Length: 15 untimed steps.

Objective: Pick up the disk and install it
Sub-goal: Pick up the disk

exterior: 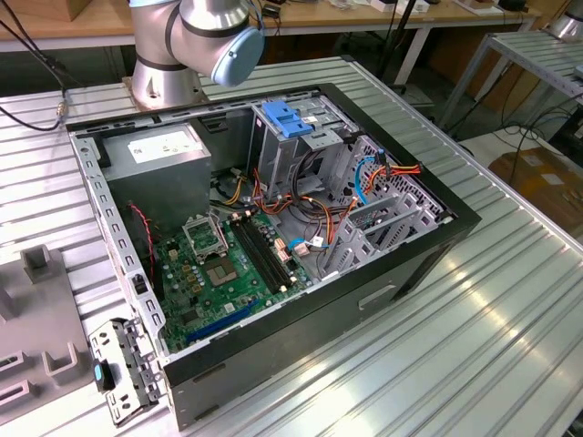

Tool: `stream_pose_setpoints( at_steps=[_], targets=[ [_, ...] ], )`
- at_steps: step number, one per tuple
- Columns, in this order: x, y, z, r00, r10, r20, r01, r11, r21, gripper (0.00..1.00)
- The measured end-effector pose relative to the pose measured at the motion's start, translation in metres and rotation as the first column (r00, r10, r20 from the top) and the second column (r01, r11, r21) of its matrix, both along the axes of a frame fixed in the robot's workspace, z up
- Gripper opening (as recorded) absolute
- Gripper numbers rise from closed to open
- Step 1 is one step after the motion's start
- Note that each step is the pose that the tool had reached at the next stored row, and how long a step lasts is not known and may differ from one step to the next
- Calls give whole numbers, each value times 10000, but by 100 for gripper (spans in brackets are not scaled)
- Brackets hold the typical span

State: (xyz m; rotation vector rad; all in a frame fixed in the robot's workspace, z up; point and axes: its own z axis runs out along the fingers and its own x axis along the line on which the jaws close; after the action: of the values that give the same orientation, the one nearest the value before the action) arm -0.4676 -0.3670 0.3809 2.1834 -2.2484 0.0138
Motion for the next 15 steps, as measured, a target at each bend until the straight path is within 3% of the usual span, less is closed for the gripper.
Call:
stream_pose_setpoints(
  at_steps=[15],
  targets=[
    [0, 0, 88, 10000, 0, -1, 0, 10000, 0, 37]
  ],
)
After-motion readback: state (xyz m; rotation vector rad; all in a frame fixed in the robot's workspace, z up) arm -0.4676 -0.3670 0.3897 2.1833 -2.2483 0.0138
